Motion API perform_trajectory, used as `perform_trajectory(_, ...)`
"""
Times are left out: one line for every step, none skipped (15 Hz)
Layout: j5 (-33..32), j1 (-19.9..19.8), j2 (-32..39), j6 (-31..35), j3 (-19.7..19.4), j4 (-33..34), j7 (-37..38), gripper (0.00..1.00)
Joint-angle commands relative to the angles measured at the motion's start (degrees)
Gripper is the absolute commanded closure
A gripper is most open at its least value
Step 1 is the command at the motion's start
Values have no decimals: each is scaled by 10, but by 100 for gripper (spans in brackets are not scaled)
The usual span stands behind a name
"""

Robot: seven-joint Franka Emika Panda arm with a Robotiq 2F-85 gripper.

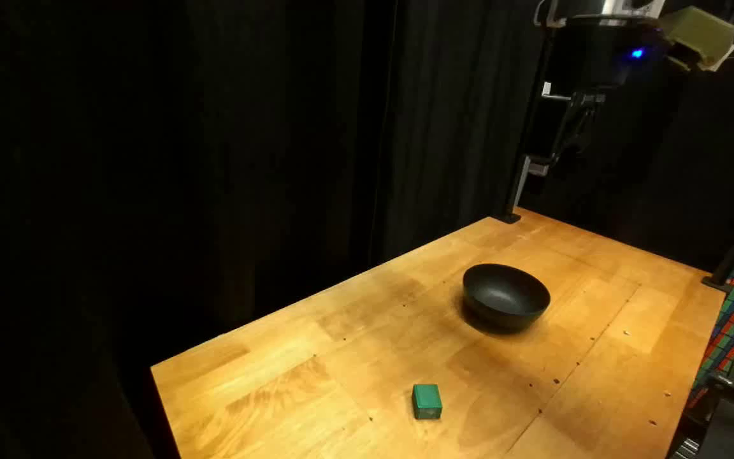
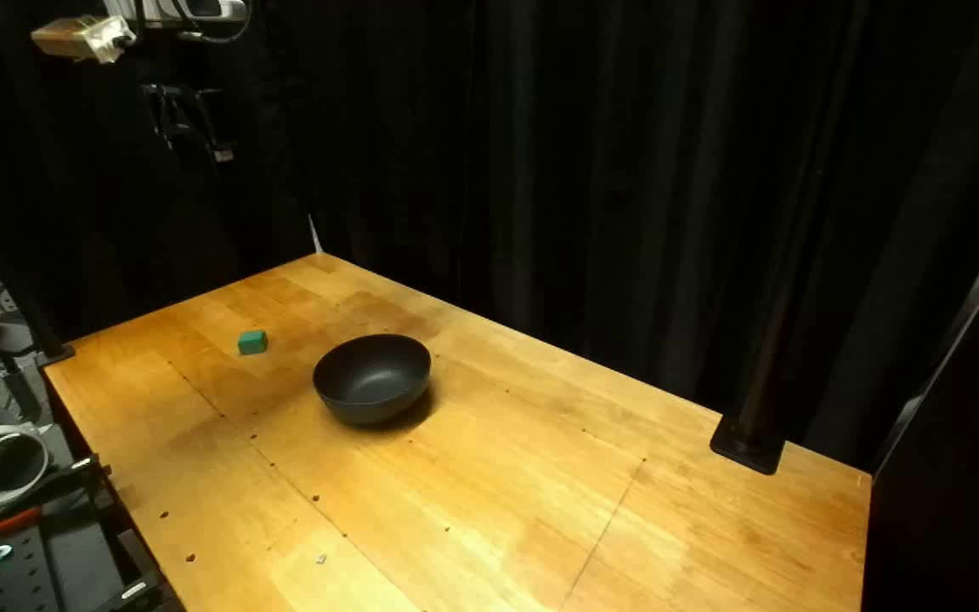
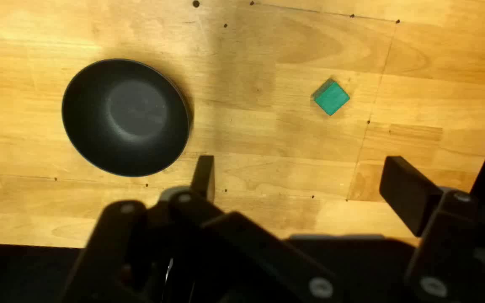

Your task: Put the green block in the black bowl

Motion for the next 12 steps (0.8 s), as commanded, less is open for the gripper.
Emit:
perform_trajectory(1,-3,0,0,3,4,0,0)
perform_trajectory(1,-3,-1,-1,3,7,0,0)
perform_trajectory(1,-3,-3,-1,3,10,0,0)
perform_trajectory(1,-3,-4,-1,3,11,0,0)
perform_trajectory(1,-3,-4,-1,3,12,0,0)
perform_trajectory(1,-3,-4,-1,3,12,0,0)
perform_trajectory(1,-3,-4,-1,3,12,0,0)
perform_trajectory(1,-3,-4,-1,3,12,0,0)
perform_trajectory(1,-3,-4,-1,3,12,0,0)
perform_trajectory(1,-3,-4,-1,3,12,0,0)
perform_trajectory(1,-3,-4,-1,3,12,0,0)
perform_trajectory(1,-3,-4,-1,3,12,0,0)
